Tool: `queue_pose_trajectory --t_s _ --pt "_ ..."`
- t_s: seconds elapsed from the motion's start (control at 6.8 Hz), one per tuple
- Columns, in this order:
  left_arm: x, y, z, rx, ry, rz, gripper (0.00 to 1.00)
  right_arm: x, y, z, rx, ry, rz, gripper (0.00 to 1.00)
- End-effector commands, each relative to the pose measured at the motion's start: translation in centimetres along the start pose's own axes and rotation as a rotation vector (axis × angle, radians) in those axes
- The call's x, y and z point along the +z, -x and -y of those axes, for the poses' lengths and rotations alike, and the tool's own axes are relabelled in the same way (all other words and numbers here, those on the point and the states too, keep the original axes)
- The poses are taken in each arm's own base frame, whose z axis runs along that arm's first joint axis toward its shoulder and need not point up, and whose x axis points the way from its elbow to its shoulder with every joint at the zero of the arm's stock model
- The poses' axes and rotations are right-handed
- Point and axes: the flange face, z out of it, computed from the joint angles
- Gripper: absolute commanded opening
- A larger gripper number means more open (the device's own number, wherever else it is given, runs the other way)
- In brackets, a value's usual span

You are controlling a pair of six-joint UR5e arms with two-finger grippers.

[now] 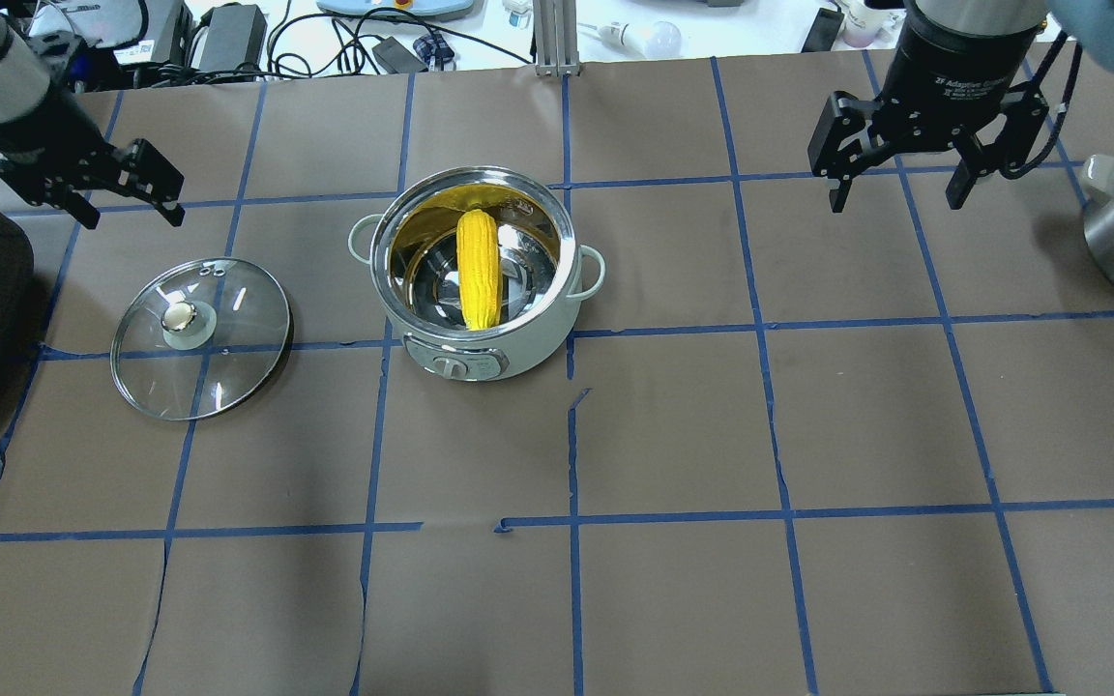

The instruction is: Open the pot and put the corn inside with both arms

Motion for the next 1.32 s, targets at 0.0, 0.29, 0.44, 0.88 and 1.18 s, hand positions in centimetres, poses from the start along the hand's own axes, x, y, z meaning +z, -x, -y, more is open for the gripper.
queue_pose_trajectory --t_s 0.0,0.29,0.44,0.88,1.18 --pt "-7.9 -10.3 -3.6 -0.065 -0.059 0.018 1.0 1.2 0.1 -1.3 0.013 -0.081 0.004 1.0" --pt "-10.9 -12.5 -6.5 -0.037 -0.119 0.02 1.0 0.1 0.2 -2.6 0.008 -0.094 0.005 1.0" --pt "-11.0 -13.8 -7.1 -0.01 -0.121 0.019 1.0 -0.2 0.2 -3.0 0.006 -0.092 0.006 1.0" --pt "-9.5 -16.7 -7.5 0.01 -0.122 0.017 1.0 -1.2 0.7 -3.9 0.0 -0.071 0.055 1.0" --pt "-9.7 -16.7 -7.7 0.021 -0.128 0.019 1.0 -1.1 0.5 -3.9 0.002 -0.069 0.038 1.0"
